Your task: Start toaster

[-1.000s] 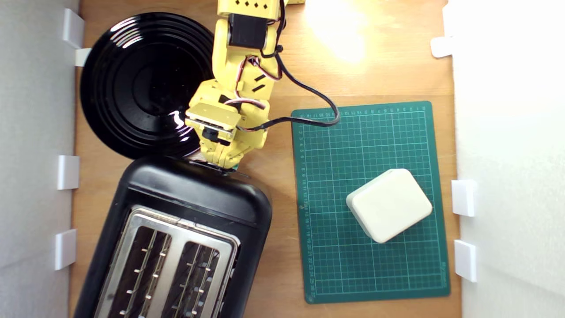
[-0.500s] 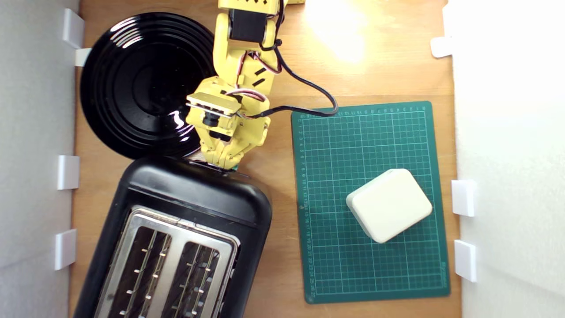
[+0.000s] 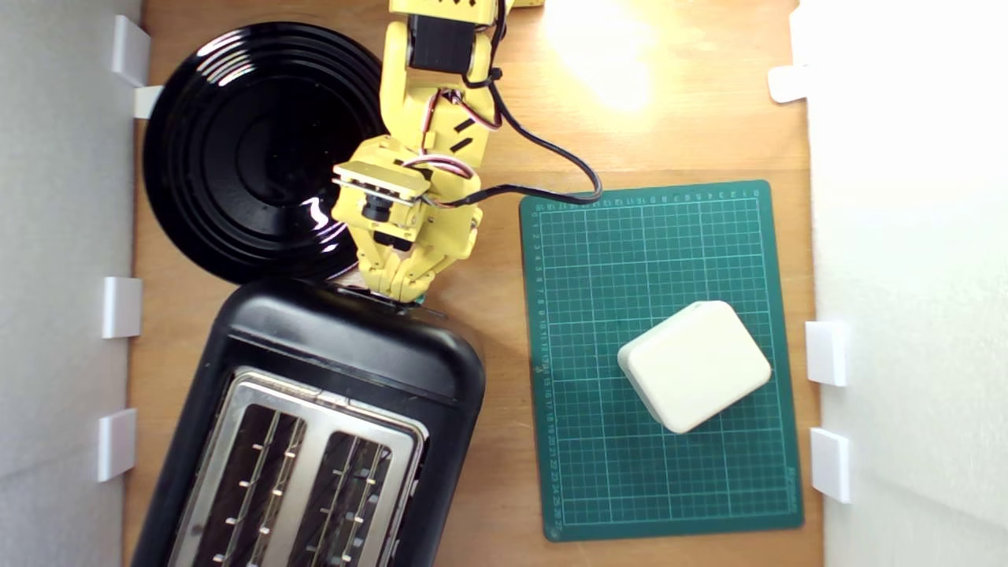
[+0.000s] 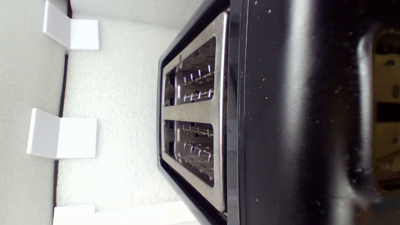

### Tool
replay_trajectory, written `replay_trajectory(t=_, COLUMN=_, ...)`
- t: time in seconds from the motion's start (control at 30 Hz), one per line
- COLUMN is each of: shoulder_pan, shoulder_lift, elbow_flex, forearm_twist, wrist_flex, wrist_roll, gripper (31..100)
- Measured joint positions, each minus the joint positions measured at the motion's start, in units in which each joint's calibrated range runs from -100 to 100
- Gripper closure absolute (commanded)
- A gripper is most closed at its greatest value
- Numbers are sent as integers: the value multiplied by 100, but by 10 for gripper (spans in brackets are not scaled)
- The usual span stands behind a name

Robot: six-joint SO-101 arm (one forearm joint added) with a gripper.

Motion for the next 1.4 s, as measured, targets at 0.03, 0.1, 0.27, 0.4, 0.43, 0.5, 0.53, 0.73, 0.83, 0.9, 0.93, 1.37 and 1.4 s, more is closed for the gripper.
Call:
replay_trajectory(t=0.03, shoulder_pan=0, shoulder_lift=0, elbow_flex=-46, forearm_twist=0, wrist_flex=94, wrist_roll=0, gripper=989)
replay_trajectory(t=0.1, shoulder_pan=0, shoulder_lift=0, elbow_flex=-222, forearm_twist=-10, wrist_flex=340, wrist_roll=-22, gripper=989)
replay_trajectory(t=0.27, shoulder_pan=-9, shoulder_lift=17, elbow_flex=-565, forearm_twist=-19, wrist_flex=757, wrist_roll=-43, gripper=989)
replay_trajectory(t=0.4, shoulder_pan=-9, shoulder_lift=42, elbow_flex=-880, forearm_twist=-19, wrist_flex=1251, wrist_roll=-38, gripper=989)
replay_trajectory(t=0.43, shoulder_pan=-9, shoulder_lift=50, elbow_flex=-964, forearm_twist=-19, wrist_flex=1379, wrist_roll=-38, gripper=989)
replay_trajectory(t=0.5, shoulder_pan=-9, shoulder_lift=58, elbow_flex=-1103, forearm_twist=-58, wrist_flex=1557, wrist_roll=-38, gripper=989)
replay_trajectory(t=0.53, shoulder_pan=-9, shoulder_lift=67, elbow_flex=-1158, forearm_twist=-87, wrist_flex=1643, wrist_roll=-22, gripper=989)
replay_trajectory(t=0.73, shoulder_pan=-9, shoulder_lift=142, elbow_flex=-1640, forearm_twist=-116, wrist_flex=2400, wrist_roll=-22, gripper=989)
replay_trajectory(t=0.83, shoulder_pan=-9, shoulder_lift=225, elbow_flex=-1891, forearm_twist=-125, wrist_flex=2664, wrist_roll=-22, gripper=989)
replay_trajectory(t=0.9, shoulder_pan=-9, shoulder_lift=250, elbow_flex=-1946, forearm_twist=-125, wrist_flex=2723, wrist_roll=-22, gripper=989)
replay_trajectory(t=0.93, shoulder_pan=-9, shoulder_lift=258, elbow_flex=-1965, forearm_twist=-125, wrist_flex=2732, wrist_roll=-22, gripper=989)
replay_trajectory(t=1.37, shoulder_pan=-108, shoulder_lift=17, elbow_flex=-1974, forearm_twist=-67, wrist_flex=2757, wrist_roll=-22, gripper=989)
replay_trajectory(t=1.4, shoulder_pan=-108, shoulder_lift=-25, elbow_flex=-1974, forearm_twist=-87, wrist_flex=2766, wrist_roll=-22, gripper=989)
